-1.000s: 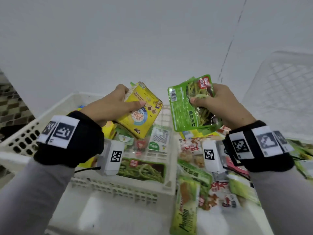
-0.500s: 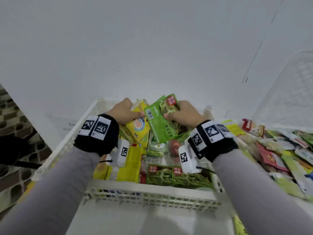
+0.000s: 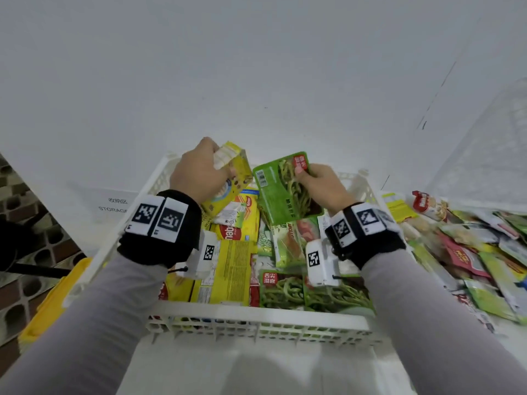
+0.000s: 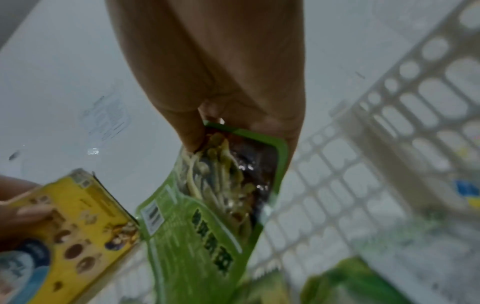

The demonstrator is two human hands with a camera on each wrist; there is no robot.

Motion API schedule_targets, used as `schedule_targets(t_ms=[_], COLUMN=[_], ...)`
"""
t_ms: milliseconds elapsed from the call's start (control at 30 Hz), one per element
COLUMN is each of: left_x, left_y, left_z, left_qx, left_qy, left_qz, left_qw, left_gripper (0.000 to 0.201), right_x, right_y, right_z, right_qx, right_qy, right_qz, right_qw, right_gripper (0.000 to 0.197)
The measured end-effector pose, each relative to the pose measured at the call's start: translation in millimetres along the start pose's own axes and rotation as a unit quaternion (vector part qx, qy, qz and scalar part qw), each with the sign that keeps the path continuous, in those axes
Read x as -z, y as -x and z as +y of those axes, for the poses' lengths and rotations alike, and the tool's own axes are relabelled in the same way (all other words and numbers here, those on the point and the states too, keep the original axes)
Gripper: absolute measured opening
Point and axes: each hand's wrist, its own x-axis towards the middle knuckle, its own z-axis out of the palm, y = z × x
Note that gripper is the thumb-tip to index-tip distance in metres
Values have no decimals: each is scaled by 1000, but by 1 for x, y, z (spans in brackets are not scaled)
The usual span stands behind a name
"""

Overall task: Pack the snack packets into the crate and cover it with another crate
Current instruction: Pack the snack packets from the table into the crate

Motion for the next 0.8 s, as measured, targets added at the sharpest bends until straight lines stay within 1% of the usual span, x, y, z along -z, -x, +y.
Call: schedule_targets(t_ms=[33, 67, 133, 167, 200, 267, 333, 367, 400, 433, 533, 600, 633, 733, 800], left_x=[0, -2, -9, -14, -20, -34, -47, -51, -52, -51, -40, -35, -36, -46, -55], left_y=[0, 1, 5, 8, 11, 18, 22, 23, 22, 18, 1, -8, -11, -12, -10], left_z=[6, 12, 26, 34, 41, 55, 66, 70, 74, 77, 78, 74, 72, 66, 64], left_qx=[-20, -40, -74, -88, -108, -156, -184, -187, -189, -190, -160, -136, -131, -114, -104], left_qy=[12, 20, 18, 3, -24, -89, -135, -150, -156, -155, -113, -96, -95, -79, -49], left_qz=[-17, -47, -137, -192, -248, -347, -409, -421, -420, -409, -371, -370, -368, -344, -331], left_qw=[1000, 998, 988, 977, 962, 921, 884, 875, 874, 879, 908, 914, 916, 929, 937], left_gripper=[44, 42, 41, 43, 45, 48, 49, 49, 49, 47, 42, 40, 41, 44, 44], right_x=[8, 16, 34, 42, 49, 56, 54, 50, 46, 41, 25, 15, 12, 6, 5], right_y=[-1, -2, -6, -8, -8, -7, -6, -5, -4, -5, -5, -2, -1, 4, 6], right_z=[0, 2, 8, 11, 12, 15, 17, 18, 19, 23, 38, 49, 54, 64, 68], right_qx=[-1, -5, -26, -46, -68, -94, -95, -89, -83, -79, -61, -47, -45, -37, -24], right_qy=[14, 38, 107, 141, 177, 257, 350, 389, 413, 425, 476, 504, 508, 514, 488], right_qz=[13, 29, 44, 32, 12, -37, -89, -109, -127, -146, -204, -210, -216, -231, -220], right_qw=[1000, 999, 993, 988, 982, 961, 928, 910, 898, 890, 853, 836, 833, 826, 844], right_gripper=[38, 36, 29, 26, 24, 22, 25, 30, 33, 34, 23, 17, 16, 5, 9])
